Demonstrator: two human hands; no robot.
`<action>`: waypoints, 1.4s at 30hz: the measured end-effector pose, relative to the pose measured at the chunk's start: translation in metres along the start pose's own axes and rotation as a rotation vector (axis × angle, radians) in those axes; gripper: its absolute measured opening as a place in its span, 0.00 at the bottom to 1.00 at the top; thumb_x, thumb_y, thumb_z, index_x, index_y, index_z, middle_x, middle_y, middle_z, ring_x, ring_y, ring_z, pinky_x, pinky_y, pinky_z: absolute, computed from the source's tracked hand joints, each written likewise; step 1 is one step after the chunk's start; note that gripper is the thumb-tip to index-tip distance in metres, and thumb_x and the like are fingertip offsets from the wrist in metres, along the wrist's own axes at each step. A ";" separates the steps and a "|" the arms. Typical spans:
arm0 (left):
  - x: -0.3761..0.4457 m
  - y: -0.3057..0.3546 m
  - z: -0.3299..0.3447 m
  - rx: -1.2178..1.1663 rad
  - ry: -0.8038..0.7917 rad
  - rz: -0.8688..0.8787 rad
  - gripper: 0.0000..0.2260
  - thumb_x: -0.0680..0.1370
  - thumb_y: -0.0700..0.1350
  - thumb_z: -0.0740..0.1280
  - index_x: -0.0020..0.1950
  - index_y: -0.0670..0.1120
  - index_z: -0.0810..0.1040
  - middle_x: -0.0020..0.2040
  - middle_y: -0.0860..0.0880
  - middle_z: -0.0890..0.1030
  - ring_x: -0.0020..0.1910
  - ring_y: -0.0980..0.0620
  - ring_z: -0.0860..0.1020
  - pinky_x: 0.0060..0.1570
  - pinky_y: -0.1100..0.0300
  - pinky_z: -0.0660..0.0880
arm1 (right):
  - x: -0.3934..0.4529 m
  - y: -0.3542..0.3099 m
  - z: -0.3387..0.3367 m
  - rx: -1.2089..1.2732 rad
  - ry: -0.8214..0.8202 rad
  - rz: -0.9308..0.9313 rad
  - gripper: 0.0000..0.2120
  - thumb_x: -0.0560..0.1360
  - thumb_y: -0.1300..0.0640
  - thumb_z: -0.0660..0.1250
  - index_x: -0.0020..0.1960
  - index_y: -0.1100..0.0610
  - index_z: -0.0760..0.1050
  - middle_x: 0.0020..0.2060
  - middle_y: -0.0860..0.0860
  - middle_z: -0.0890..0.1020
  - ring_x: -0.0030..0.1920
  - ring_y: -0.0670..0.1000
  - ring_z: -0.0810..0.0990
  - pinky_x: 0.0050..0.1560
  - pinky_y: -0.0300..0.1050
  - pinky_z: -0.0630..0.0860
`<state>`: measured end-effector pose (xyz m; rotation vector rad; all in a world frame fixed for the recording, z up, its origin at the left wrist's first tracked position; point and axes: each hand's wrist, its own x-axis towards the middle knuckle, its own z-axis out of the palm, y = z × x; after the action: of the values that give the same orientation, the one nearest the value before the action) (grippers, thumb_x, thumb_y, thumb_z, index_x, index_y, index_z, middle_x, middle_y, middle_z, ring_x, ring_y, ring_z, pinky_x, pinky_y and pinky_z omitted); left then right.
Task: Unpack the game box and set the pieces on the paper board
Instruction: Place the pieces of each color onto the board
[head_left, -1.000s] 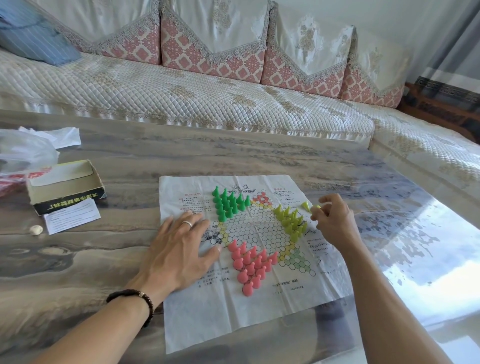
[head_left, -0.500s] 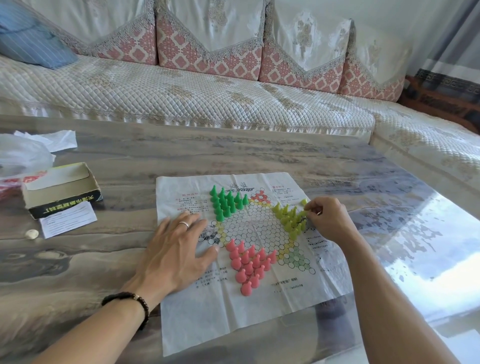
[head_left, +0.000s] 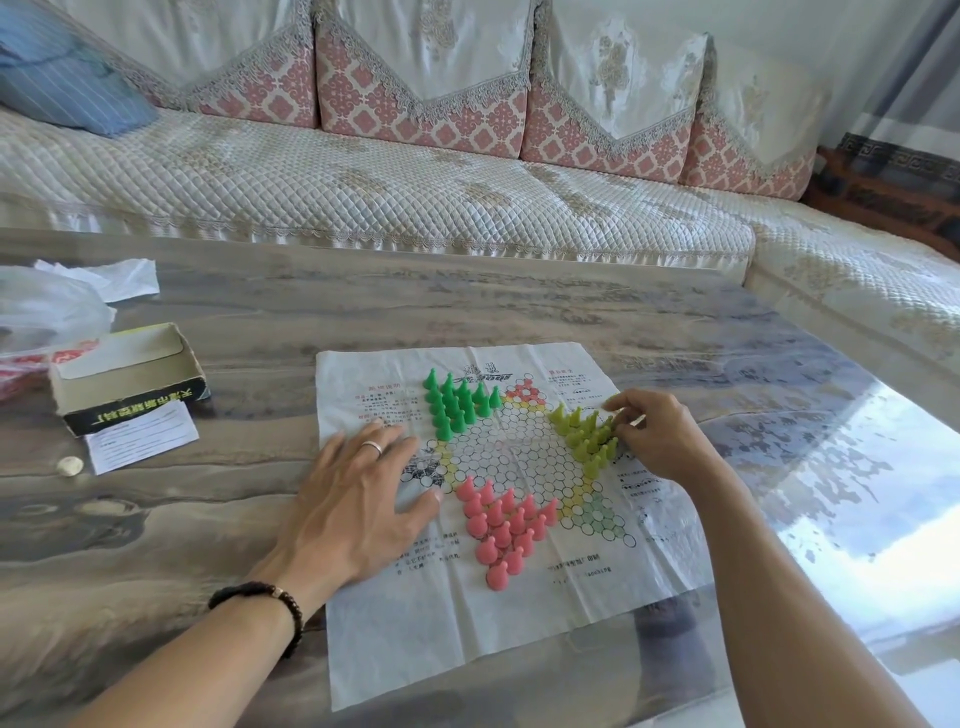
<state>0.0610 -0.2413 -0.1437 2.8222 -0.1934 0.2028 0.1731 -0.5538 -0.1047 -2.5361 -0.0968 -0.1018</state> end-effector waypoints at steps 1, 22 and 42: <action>0.000 0.000 0.000 -0.001 -0.001 0.000 0.37 0.72 0.69 0.45 0.75 0.51 0.61 0.77 0.51 0.59 0.77 0.53 0.52 0.75 0.51 0.50 | 0.001 0.001 -0.001 0.044 0.020 0.024 0.13 0.75 0.67 0.61 0.54 0.53 0.77 0.42 0.50 0.81 0.41 0.53 0.81 0.42 0.49 0.80; 0.001 -0.001 0.001 -0.030 0.007 -0.001 0.34 0.73 0.68 0.49 0.75 0.51 0.63 0.77 0.51 0.61 0.77 0.53 0.53 0.75 0.51 0.50 | 0.043 -0.007 -0.008 -0.343 0.133 -0.044 0.07 0.77 0.58 0.62 0.48 0.48 0.77 0.45 0.49 0.83 0.43 0.53 0.81 0.45 0.53 0.80; 0.001 0.000 -0.001 -0.020 0.003 0.010 0.38 0.70 0.69 0.44 0.75 0.50 0.64 0.76 0.50 0.63 0.76 0.51 0.55 0.75 0.51 0.51 | -0.015 0.002 -0.015 -0.112 -0.027 0.051 0.02 0.73 0.60 0.70 0.44 0.55 0.81 0.31 0.47 0.78 0.32 0.43 0.73 0.31 0.32 0.67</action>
<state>0.0617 -0.2412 -0.1428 2.8017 -0.2083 0.2065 0.1573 -0.5643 -0.0952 -2.6504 -0.0378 -0.0546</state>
